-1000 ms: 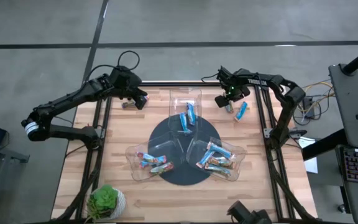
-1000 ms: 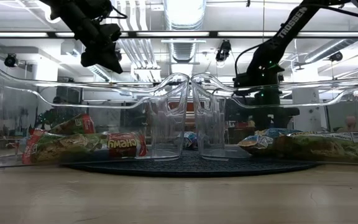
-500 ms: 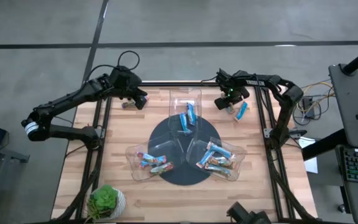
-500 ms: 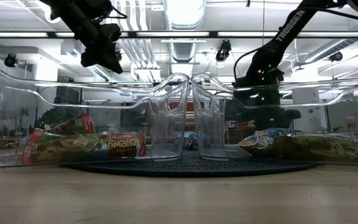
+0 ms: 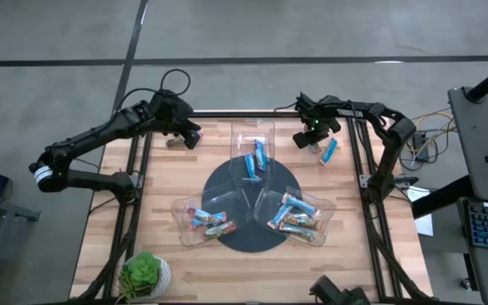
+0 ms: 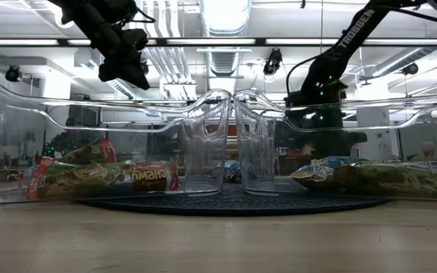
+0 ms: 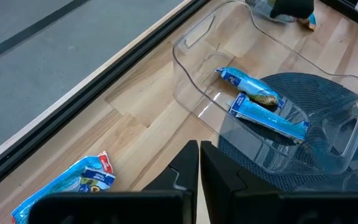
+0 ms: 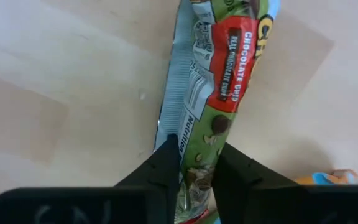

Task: Pick and place Granola Bars by type
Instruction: Put the red granola bar into the left transparent bin

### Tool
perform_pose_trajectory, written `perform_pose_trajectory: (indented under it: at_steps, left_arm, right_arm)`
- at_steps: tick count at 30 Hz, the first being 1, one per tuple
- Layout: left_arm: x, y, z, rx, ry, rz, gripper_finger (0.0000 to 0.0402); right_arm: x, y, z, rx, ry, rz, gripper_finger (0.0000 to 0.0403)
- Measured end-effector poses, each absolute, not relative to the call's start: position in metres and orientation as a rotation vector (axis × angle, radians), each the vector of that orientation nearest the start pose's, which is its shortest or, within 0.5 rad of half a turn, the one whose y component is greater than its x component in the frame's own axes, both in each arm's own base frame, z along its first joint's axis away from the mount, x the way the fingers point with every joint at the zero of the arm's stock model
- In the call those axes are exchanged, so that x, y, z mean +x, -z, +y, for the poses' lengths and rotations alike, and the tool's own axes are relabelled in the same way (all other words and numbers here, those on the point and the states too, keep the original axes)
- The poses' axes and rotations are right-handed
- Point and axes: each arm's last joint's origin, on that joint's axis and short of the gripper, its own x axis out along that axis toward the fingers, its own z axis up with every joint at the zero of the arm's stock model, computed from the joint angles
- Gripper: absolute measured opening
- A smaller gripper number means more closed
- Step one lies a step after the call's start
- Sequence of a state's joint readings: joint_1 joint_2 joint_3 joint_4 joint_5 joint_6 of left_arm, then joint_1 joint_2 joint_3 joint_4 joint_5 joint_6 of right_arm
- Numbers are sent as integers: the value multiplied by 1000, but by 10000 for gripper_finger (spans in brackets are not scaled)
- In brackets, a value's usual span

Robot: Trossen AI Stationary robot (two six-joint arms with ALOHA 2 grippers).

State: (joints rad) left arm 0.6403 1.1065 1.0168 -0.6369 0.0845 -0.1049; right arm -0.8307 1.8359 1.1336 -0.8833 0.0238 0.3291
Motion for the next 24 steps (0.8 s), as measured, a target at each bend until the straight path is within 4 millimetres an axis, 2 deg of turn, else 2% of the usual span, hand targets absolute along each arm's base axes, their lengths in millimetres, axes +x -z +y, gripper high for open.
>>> perform_pose_trajectory:
  at_steps: [11,17,24]
  left_arm:
    - [181,-317,132,-355,-568,651,0]
    - [181,-319,132,-353,-568,645,0]
    - [181,-319,132,-353,-568,645,0]
  right_arm:
    - [206,-191,-221,844,919,1281,54]
    - [208,-229,-193,836,792,1165,54]
    - [216,-273,-143,740,635,1029,53]
